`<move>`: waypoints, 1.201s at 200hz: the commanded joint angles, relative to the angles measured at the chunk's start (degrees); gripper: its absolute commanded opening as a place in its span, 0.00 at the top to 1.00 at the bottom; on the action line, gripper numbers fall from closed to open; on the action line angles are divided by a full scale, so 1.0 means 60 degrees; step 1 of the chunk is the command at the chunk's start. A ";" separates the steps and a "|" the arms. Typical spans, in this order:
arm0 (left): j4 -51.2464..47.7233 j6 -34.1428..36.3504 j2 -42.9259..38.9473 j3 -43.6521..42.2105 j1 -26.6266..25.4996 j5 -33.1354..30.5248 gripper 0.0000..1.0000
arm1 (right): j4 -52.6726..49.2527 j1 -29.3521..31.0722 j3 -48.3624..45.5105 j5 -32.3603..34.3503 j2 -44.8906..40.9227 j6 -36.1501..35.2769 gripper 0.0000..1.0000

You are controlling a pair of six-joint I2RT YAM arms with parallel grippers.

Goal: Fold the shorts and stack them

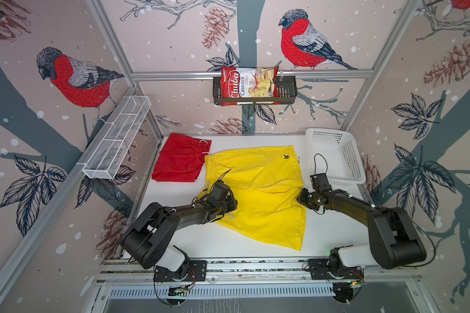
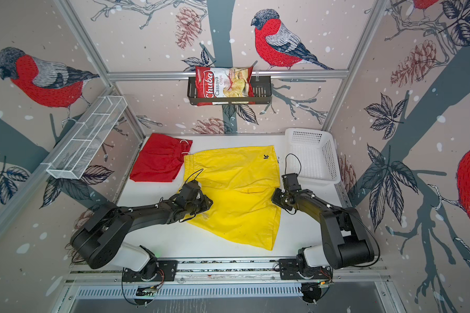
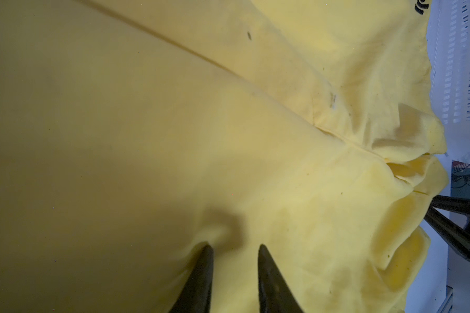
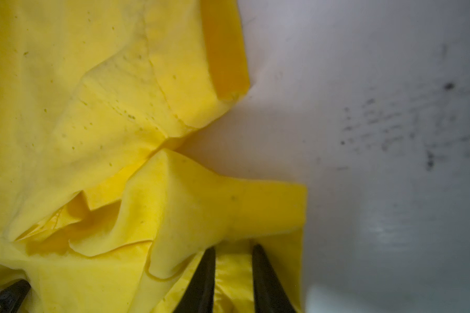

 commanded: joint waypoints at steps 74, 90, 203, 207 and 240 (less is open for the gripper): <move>-0.0075 -0.0063 0.0288 0.0089 -0.0006 0.0129 0.70 | -0.1324 -0.0074 0.0502 0.1235 -0.0662 -0.0268 0.97; -0.0026 -0.0077 0.0330 0.0077 0.0002 0.0171 0.70 | -0.1366 -0.0148 0.0556 0.1247 -0.0796 -0.0266 0.87; -0.0067 -0.0092 0.0399 0.0033 -0.0006 0.0217 0.70 | -0.0334 -0.0224 0.1130 0.0659 0.0530 -0.0148 0.68; -0.0059 -0.0092 0.0405 0.0033 -0.0006 0.0214 0.70 | -0.0293 -0.0224 0.1159 0.0632 0.0543 -0.0128 0.68; 0.0000 -0.0107 0.0514 0.0047 -0.0006 0.0261 0.70 | 0.0012 -0.0224 0.1245 0.0418 0.0707 0.0041 0.69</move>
